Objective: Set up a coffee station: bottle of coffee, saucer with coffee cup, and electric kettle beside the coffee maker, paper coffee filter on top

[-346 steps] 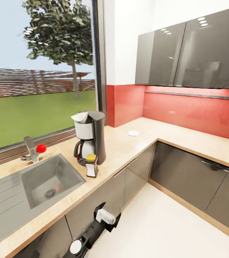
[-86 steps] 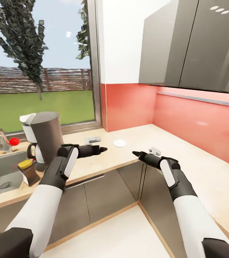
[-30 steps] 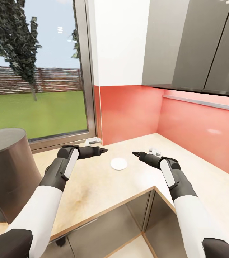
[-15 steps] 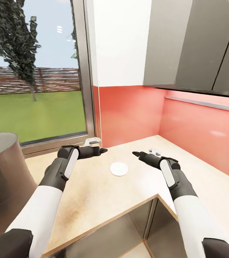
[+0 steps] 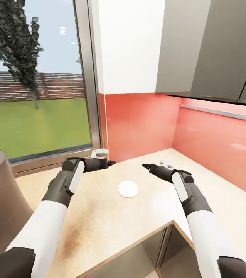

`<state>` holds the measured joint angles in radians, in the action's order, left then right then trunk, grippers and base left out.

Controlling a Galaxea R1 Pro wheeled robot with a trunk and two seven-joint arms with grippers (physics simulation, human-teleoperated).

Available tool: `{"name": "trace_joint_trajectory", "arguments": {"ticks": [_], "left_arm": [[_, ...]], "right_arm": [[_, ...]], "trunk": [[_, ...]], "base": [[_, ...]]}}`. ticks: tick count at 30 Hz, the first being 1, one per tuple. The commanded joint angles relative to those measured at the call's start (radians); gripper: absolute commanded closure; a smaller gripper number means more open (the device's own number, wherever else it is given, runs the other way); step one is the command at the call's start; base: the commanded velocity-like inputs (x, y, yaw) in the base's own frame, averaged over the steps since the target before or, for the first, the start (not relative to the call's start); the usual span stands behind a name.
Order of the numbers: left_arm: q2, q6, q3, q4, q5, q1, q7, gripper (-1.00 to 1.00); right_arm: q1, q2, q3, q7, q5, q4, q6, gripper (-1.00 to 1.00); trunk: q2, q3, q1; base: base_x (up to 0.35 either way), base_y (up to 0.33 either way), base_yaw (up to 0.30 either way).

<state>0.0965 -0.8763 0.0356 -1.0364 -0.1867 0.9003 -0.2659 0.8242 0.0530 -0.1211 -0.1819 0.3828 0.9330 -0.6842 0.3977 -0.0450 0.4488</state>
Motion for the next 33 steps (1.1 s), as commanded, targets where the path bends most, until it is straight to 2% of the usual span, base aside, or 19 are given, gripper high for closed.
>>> {"name": "trace_joint_trajectory", "arguments": {"ticks": [1, 25, 33], "left_arm": [[0.000, -0.005, 0.000, -0.001, -0.004, -0.001, 0.000, -1.00], [0.001, -0.004, 0.000, -0.001, -0.003, -0.021, 0.001, -1.00], [0.002, 0.003, 0.000, -0.001, -0.003, -0.022, 0.001, -1.00]], "right_arm": [[0.001, 0.001, -0.005, -0.005, -0.002, -0.003, -0.006, -1.00], [0.001, 0.002, -0.006, -0.001, 0.005, -0.005, -0.008, -1.00], [0.001, 0.002, -0.006, -0.001, 0.005, -0.005, -0.008, -1.00]], "trunk": [[0.002, -0.002, 0.001], [0.002, -0.002, 0.001], [0.002, -0.002, 0.001]], "base": [[0.271, 0.000, 0.000], [0.010, 0.000, 0.001], [0.000, -0.006, 0.188]]}}
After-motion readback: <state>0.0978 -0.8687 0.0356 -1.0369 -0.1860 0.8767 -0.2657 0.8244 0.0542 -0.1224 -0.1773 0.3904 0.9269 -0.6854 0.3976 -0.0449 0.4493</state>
